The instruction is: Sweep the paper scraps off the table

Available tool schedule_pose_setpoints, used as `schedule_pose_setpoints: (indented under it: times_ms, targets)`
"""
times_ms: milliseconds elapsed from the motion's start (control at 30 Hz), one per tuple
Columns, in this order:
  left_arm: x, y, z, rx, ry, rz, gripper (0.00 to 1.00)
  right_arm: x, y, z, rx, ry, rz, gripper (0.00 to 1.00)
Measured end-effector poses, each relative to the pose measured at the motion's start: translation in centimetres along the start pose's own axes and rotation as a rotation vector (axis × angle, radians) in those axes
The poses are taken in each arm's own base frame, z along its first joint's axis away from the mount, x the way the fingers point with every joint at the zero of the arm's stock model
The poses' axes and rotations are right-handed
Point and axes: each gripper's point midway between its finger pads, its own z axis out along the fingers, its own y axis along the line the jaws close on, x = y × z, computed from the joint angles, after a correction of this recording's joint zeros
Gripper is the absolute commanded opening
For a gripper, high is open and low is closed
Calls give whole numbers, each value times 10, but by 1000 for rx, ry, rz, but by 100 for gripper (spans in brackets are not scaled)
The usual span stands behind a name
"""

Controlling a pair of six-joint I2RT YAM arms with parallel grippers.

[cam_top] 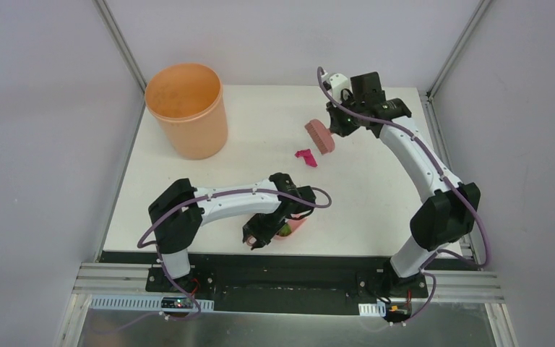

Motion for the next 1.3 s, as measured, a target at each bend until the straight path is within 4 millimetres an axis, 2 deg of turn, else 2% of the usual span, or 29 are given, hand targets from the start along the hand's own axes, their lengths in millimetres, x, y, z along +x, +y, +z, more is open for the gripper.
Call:
schedule_pose_setpoints:
  times_ms: [100, 233, 300, 433, 533, 667, 767, 867, 967, 1033, 1167, 1300]
  targets:
    - [-4, 7, -10, -7, -6, -18, 0, -16, -14, 15, 70, -22, -85, 0]
    - [-22, 15, -24, 21, -42, -70, 0, -35, -25, 49, 127, -30, -220, 0]
    - [-37, 18, -30, 28, -61, -92, 0, -32, -27, 71, 135, -2, -273, 0]
    - [-60, 15, -28, 33, -60, -100, 0, -9, -29, 105, 131, 94, -332, 0]
    - [-72, 10, -17, 30, -28, -79, 0, -3, -29, 113, 129, 117, -355, 0]
    - [-86, 4, -2, 33, 9, -61, 0, -7, -23, 105, 109, 99, -363, 0]
    - [-91, 3, 3, 42, 19, -65, 0, 5, -7, 96, 38, 111, -358, 0]
    - [-97, 4, 3, 55, 10, -69, 0, 25, 12, 83, -48, 132, -348, 0]
    - [-108, 7, -1, 72, -14, -74, 0, 46, 34, 61, -137, 171, -330, 0]
    - [-114, 7, -2, 78, -28, -72, 0, 50, 44, 44, -172, 177, -318, 0]
    - [-115, 8, -3, 79, -31, -54, 0, 49, 55, -4, -166, 130, -302, 0]
    - [-115, 7, -3, 78, -32, -50, 0, 40, 51, -36, -103, 65, -302, 0]
